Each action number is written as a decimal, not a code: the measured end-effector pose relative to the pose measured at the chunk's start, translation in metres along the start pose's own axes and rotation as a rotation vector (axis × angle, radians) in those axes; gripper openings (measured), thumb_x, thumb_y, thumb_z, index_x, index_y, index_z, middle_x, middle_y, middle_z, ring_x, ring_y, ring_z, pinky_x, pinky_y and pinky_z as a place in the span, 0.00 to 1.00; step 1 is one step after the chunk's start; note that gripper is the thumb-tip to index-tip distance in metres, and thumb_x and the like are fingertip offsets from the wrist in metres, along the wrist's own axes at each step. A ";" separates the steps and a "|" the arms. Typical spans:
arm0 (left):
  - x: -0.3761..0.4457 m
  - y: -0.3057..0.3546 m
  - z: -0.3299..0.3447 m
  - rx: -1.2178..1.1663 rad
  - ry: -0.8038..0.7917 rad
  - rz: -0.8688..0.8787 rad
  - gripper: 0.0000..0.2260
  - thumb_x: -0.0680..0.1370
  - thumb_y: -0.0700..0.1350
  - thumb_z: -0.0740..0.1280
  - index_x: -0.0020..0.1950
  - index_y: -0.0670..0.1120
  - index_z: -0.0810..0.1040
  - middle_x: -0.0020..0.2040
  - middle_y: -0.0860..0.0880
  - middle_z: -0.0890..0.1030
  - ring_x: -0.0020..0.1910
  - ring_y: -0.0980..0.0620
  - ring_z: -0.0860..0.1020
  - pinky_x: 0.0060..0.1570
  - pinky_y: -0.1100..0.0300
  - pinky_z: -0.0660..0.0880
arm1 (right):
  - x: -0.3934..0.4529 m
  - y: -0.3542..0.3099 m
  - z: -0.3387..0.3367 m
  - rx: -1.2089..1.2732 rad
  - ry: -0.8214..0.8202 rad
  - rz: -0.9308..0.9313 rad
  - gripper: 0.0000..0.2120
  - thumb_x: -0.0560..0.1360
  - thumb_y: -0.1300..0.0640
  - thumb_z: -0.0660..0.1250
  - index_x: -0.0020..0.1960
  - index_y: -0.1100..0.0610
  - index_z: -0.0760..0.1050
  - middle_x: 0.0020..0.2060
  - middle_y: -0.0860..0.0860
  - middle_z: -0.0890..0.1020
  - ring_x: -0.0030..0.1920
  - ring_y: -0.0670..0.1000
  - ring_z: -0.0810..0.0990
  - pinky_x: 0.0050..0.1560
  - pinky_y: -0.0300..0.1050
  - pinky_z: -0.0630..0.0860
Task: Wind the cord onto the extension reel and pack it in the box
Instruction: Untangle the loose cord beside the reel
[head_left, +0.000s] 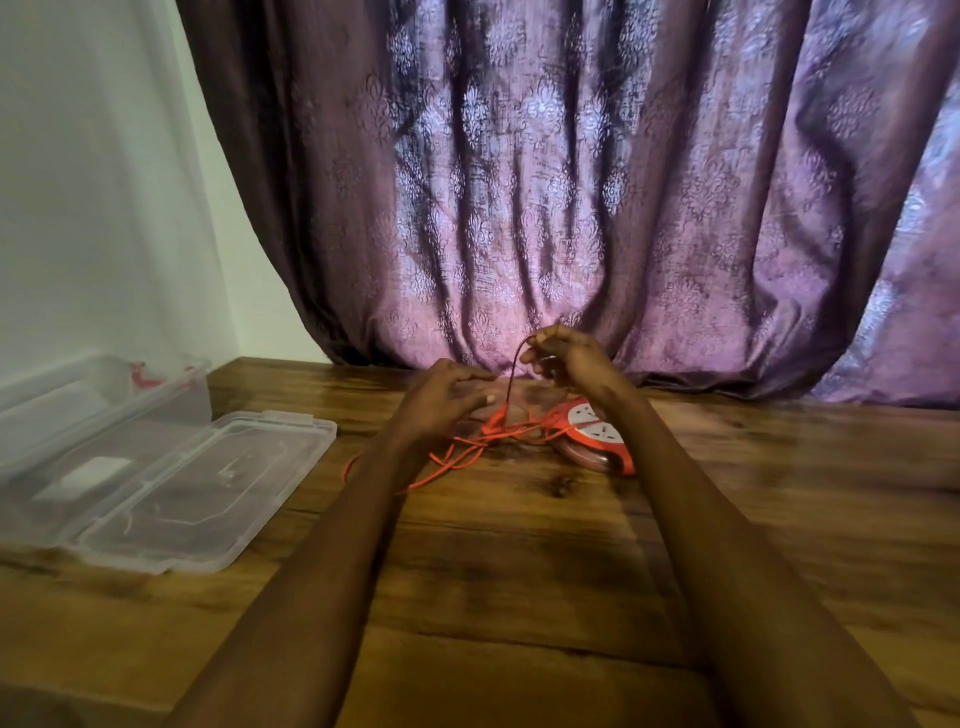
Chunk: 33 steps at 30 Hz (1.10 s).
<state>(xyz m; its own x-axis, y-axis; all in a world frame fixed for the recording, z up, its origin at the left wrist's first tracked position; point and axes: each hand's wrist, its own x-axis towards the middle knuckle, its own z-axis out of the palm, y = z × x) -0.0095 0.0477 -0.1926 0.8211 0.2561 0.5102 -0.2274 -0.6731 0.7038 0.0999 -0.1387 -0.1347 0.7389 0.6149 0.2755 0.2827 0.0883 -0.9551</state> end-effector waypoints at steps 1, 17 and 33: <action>0.002 0.004 0.002 0.135 -0.003 0.026 0.11 0.74 0.47 0.74 0.56 0.50 0.85 0.53 0.49 0.80 0.52 0.57 0.79 0.52 0.62 0.77 | -0.001 -0.003 -0.001 0.075 0.002 -0.002 0.08 0.82 0.60 0.60 0.47 0.53 0.76 0.37 0.50 0.85 0.32 0.45 0.76 0.30 0.37 0.66; 0.015 0.035 0.031 -0.299 -0.032 -0.101 0.04 0.81 0.41 0.66 0.52 0.45 0.80 0.43 0.45 0.82 0.42 0.49 0.76 0.44 0.56 0.73 | -0.009 -0.009 0.005 0.144 0.022 -0.059 0.05 0.83 0.57 0.62 0.50 0.54 0.75 0.37 0.53 0.84 0.31 0.48 0.81 0.30 0.36 0.74; 0.002 0.014 0.018 0.213 -0.078 -0.418 0.16 0.77 0.37 0.67 0.29 0.44 0.74 0.28 0.46 0.77 0.19 0.58 0.71 0.21 0.67 0.65 | -0.004 0.040 -0.072 -1.122 -0.164 0.285 0.32 0.74 0.41 0.71 0.73 0.54 0.71 0.71 0.55 0.74 0.68 0.56 0.74 0.70 0.53 0.70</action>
<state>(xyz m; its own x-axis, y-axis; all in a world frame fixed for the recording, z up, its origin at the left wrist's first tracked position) -0.0011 0.0266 -0.1908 0.8579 0.4881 0.1606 0.2364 -0.6526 0.7199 0.1523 -0.1944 -0.1667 0.7984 0.6015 -0.0290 0.5613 -0.7608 -0.3258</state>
